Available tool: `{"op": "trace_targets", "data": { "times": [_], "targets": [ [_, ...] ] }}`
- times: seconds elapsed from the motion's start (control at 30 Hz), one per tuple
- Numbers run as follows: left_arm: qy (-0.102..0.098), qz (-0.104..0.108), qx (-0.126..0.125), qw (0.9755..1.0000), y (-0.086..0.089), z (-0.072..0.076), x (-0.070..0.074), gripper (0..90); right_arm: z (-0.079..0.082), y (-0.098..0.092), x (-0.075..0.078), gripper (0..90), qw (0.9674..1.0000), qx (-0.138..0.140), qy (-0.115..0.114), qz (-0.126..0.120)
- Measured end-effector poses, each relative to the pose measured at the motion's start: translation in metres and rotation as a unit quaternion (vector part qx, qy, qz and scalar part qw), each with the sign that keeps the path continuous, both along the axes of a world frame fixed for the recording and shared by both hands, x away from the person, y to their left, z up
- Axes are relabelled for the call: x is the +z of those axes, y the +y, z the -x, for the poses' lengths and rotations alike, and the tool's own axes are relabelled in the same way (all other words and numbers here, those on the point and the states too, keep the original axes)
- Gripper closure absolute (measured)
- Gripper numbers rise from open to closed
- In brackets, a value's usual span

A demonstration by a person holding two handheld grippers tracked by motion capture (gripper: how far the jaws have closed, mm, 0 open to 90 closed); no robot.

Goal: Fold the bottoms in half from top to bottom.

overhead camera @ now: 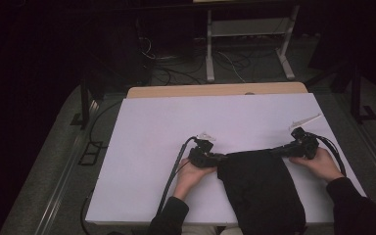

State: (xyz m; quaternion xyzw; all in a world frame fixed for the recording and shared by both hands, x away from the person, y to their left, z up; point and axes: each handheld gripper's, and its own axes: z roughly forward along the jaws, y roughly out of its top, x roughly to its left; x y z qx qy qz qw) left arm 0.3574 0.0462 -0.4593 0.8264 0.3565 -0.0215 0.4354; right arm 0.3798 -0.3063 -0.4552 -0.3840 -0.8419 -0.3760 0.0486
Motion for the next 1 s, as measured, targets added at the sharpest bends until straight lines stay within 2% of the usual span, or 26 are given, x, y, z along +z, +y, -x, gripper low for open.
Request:
{"op": "trace_targets", "data": {
  "times": [0.07, 0.1, 0.23, 0.37, 0.5, 0.67, 0.77, 1.0],
  "targets": [
    [-0.017, -0.007, 0.0, 0.9998, -0.002, 0.003, 0.002, 84.2, 0.003, 0.0, 0.001, 84.0, 1.0, 0.0, -0.006, 0.001],
    [-0.031, -0.014, -0.004, 0.9994, -0.003, 0.005, 0.004, 84.4, 0.004, 0.0, 0.002, 84.3, 1.0, -0.002, -0.007, 0.002],
    [-0.061, -0.009, 0.001, 0.9981, -0.003, 0.01, 0.014, 84.9, 0.01, -0.002, 0.004, 84.9, 0.9996, -0.022, -0.016, 0.001],
    [-0.09, -0.006, 0.003, 0.996, 0.001, 0.013, 0.03, 84.9, 0.012, -0.001, 0.012, 85.0, 0.9989, -0.036, -0.024, -0.014],
    [-0.115, -0.016, 0.009, 0.9931, 0.009, 0.013, 0.048, 85.0, 0.012, 0.006, 0.022, 85.1, 0.998, -0.042, -0.037, -0.031],
    [-0.134, -0.029, 0.013, 0.9905, 0.022, 0.01, 0.066, 85.0, 0.01, 0.02, 0.033, 85.0, 0.997, -0.046, -0.045, -0.044],
    [-0.143, -0.037, 0.015, 0.9889, 0.029, 0.006, 0.072, 84.9, 0.008, 0.03, 0.037, 85.0, 0.9968, -0.045, -0.051, -0.041],
    [-0.151, -0.042, 0.026, 0.9873, 0.044, -0.009, 0.081, 84.9, -0.005, 0.052, 0.04, 85.0, 0.9971, -0.049, -0.048, -0.034]
  ]
}}
